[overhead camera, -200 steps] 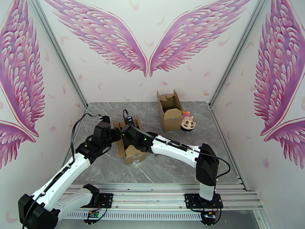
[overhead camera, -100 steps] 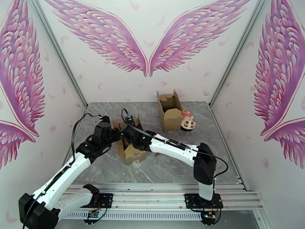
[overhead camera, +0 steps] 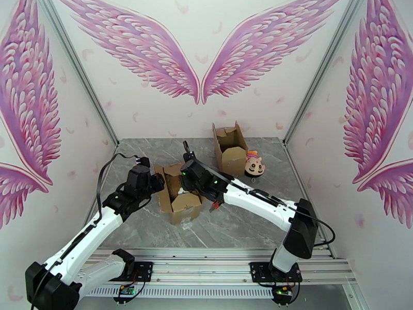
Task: Unpack the express box
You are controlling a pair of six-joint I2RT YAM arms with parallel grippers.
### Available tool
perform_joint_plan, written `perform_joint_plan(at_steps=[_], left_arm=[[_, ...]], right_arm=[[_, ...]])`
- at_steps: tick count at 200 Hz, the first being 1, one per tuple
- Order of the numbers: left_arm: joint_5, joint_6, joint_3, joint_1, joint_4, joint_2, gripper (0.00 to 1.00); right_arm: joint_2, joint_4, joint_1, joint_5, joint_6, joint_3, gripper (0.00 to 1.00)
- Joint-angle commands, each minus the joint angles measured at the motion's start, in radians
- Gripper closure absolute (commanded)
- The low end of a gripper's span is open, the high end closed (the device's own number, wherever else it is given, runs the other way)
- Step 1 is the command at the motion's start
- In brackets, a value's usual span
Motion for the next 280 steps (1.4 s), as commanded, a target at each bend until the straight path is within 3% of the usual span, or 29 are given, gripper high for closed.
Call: perform_joint_plan(at_steps=[1,81,121,190,280], left_arm=[[-0.051,0.008,-0.026,0.024,-0.014,-0.023,1.0],[-0.038,-0.028,-0.046,0.025,0.012,-0.028,1.0],[-0.034,-0.026,-0.036,0.024,0.013,-0.021,1.0],[-0.026,-0.026,-0.036,0.024,0.015,-0.015,1.0],[-0.016,-0.009,-0.008,0.023,0.005,0.015,1.0]], right_arm=[[-0.057,-0.096,-0.019,-0.047,-0.024,0.051,0.38],[-0.068,0.071,0.137,-0.076,0.005,0.149,0.46],[0.018,0.124,0.142,-0.121,0.062,0.139,0.5],[0.083,0.306,0.097,-0.044,0.168,-0.013,0.64],[0.239,0.166,0.034,-0.078,0.147,0.074,0.55]])
